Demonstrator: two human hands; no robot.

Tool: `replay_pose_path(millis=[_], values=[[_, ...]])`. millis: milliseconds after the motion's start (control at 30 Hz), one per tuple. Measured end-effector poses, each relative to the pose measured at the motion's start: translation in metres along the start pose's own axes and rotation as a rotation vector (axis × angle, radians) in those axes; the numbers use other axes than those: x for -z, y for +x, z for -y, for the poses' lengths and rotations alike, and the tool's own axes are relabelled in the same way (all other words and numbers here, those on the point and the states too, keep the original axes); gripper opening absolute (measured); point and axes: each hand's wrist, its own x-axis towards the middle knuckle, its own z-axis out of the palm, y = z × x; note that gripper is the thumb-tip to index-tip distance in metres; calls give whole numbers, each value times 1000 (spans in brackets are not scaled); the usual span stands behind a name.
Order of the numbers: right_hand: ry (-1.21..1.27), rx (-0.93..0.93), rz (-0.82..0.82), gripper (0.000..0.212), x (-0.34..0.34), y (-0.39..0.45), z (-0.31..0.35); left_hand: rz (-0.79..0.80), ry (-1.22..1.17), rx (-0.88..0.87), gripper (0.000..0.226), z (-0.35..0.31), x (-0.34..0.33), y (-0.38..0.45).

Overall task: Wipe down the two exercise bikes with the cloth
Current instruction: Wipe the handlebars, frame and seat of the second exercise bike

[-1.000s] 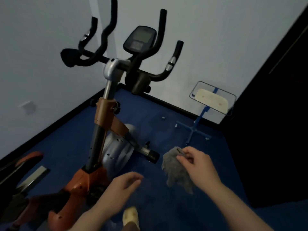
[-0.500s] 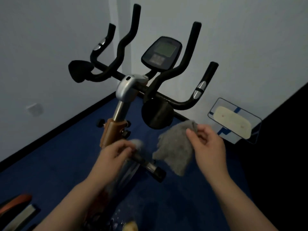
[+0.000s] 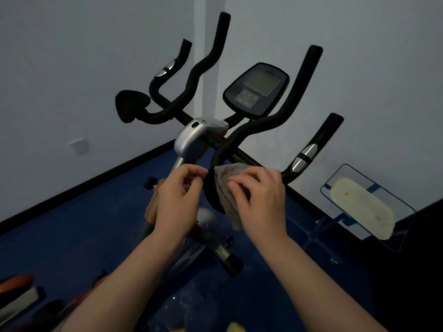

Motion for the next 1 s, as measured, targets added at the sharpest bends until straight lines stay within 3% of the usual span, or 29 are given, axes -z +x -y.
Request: replay_pose_path(millis=[100,167,267,400,500,567,667,800,900,1000], values=[[113,-160,159,41,5,4,-12,-78,73,-22,15,5,-12,6],[90,-145,217,50,0,6,-12,-77,144,-45,16,5,-25,9],[122,-122,289,44,-6,17,-10,-50,142,12,19,4,-43,8],[183,-146,332,13,-3,51,-23,-108,102,20,21,10,-56,-5],[295,-195,284,13,-3,45,-25,-154,77,47,22,10,-53,-11],[337,-189,303,31,-2,24,-20,-156,75,64,22,9,-49,-10],[70,-67,413,54,-5,16,-16,-117,33,87,23,12,-43,-5],[-33,-82,525,37,-19,51,-16,3,27,62,24,16,-30,0],[223,-241,368,26,-24,41,-16,131,113,4,25,17,-15,8],[249,-371,171,32,-28,20,-7,259,172,-34,28,22,0,22]])
